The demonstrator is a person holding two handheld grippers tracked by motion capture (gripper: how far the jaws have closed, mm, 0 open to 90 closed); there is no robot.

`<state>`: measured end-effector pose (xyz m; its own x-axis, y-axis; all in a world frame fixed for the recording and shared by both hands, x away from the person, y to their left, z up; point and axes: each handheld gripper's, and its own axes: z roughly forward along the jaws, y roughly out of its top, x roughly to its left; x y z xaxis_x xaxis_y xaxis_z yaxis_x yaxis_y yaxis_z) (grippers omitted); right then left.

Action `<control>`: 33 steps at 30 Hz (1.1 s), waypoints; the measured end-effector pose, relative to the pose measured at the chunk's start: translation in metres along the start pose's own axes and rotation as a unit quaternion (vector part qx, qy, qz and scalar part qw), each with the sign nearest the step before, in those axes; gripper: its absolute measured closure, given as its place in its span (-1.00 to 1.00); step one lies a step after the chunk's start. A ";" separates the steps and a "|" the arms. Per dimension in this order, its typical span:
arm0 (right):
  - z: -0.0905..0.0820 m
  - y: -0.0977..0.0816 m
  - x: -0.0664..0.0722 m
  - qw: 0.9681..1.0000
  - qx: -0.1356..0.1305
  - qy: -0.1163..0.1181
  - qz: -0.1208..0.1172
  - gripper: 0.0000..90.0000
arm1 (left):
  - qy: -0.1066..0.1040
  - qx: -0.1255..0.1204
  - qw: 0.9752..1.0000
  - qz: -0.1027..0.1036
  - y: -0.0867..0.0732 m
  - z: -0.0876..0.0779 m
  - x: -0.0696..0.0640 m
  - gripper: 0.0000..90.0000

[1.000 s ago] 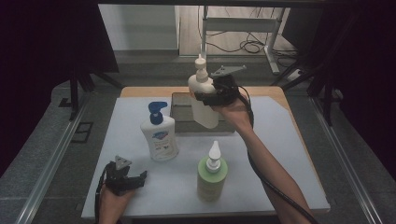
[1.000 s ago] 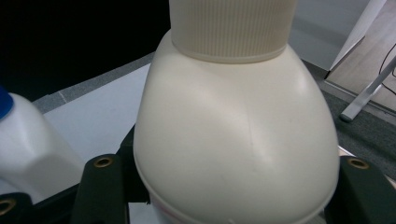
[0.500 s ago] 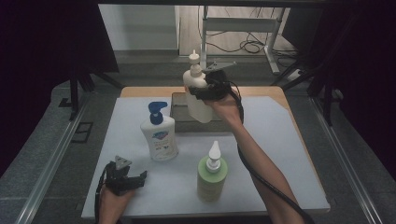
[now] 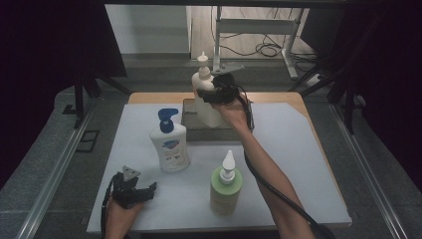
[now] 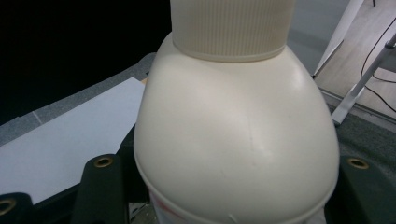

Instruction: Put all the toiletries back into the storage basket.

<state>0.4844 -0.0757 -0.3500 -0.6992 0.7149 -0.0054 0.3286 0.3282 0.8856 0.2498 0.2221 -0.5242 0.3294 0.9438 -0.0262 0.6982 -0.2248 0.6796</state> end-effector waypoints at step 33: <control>0.022 -0.034 0.003 0.999 0.038 0.004 0.002 -0.15 | 0.000 0.002 1.000 0.001 0.000 0.000 0.000 -0.72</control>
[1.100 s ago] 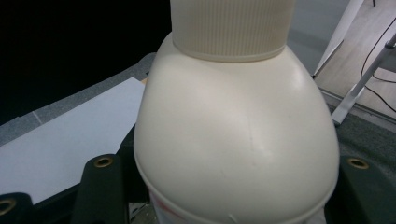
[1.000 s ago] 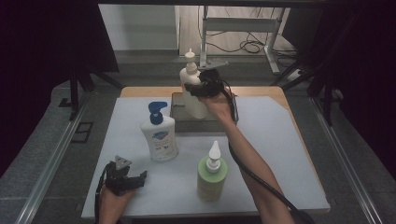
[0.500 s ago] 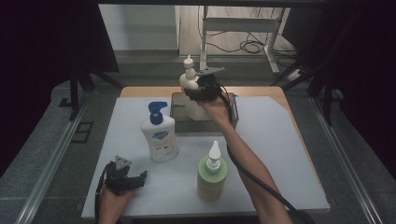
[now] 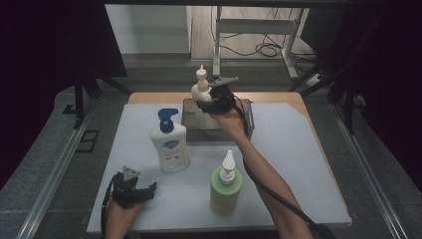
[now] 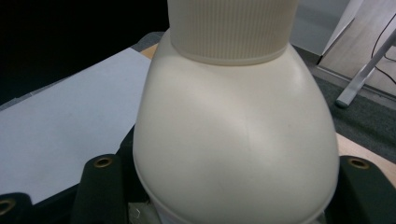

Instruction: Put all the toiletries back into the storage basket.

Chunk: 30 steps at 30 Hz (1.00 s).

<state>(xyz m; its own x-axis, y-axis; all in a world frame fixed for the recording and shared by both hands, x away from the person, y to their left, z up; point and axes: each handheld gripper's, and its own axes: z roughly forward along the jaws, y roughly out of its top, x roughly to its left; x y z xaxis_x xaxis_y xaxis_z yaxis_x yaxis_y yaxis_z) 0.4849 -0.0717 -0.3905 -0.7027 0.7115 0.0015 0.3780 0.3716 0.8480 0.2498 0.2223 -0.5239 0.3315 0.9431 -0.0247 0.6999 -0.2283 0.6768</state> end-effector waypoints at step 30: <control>0.001 -0.028 -0.006 1.000 0.020 0.011 0.015 -0.17 | 0.001 -0.001 1.000 0.000 0.000 0.000 0.000 -0.72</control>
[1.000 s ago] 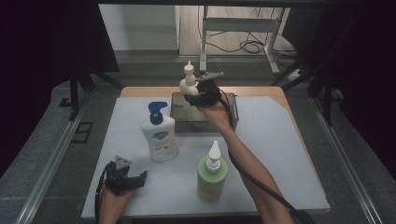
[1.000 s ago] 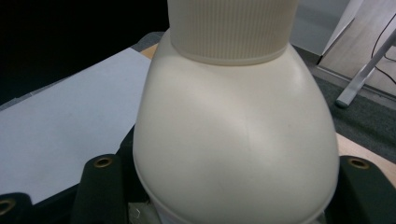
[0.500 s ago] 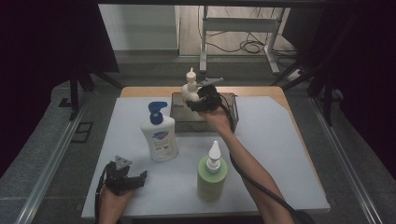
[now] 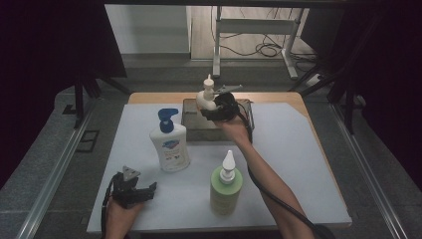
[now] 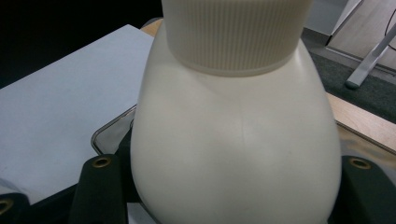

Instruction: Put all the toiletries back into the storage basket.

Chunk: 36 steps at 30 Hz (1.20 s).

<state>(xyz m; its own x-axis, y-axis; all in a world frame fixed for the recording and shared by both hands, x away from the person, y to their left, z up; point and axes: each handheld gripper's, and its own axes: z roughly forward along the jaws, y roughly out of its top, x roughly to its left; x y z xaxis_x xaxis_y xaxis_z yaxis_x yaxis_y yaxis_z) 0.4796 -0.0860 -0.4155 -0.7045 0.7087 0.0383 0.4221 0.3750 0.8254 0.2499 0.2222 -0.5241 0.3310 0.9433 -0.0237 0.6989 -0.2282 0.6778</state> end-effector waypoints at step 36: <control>-0.046 -0.020 -0.005 0.999 -0.007 0.031 -0.012 -0.23 | 0.000 0.000 1.000 0.000 0.000 0.000 0.000 -0.72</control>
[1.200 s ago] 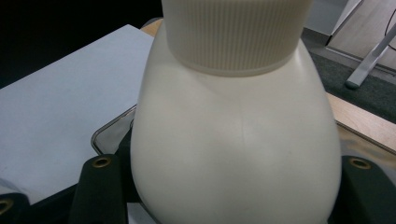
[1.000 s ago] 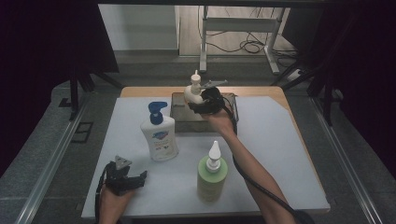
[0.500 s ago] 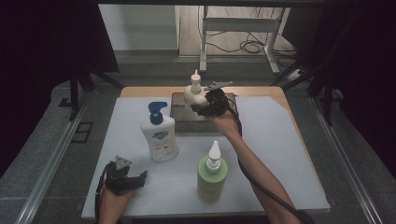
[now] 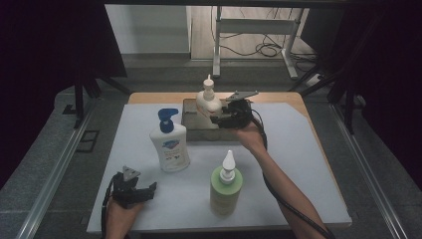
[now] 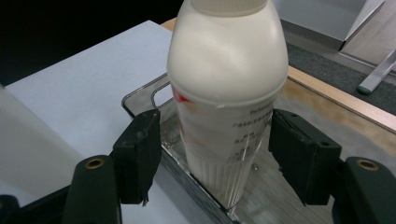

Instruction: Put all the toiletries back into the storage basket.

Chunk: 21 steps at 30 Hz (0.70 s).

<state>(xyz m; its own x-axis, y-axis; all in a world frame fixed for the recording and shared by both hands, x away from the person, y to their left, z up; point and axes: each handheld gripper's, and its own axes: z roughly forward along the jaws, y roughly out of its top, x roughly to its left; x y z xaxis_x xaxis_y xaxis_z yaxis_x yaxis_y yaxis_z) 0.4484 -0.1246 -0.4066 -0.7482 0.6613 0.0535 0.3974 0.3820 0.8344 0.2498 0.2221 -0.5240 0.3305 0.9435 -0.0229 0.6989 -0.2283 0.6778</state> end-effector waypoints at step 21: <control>-0.012 -0.021 -0.010 0.999 0.028 -0.041 -0.023 0.79 | 0.000 0.001 1.000 0.000 0.000 0.000 0.000 -0.72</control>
<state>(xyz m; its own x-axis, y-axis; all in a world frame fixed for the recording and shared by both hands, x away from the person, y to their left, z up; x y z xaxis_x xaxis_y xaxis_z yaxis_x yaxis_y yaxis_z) 0.4417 -0.1466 -0.4180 -0.7212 0.6920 -0.0307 0.3942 0.4464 0.8033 0.2497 0.2221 -0.5239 0.3301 0.9437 -0.0230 0.6997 -0.2283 0.6770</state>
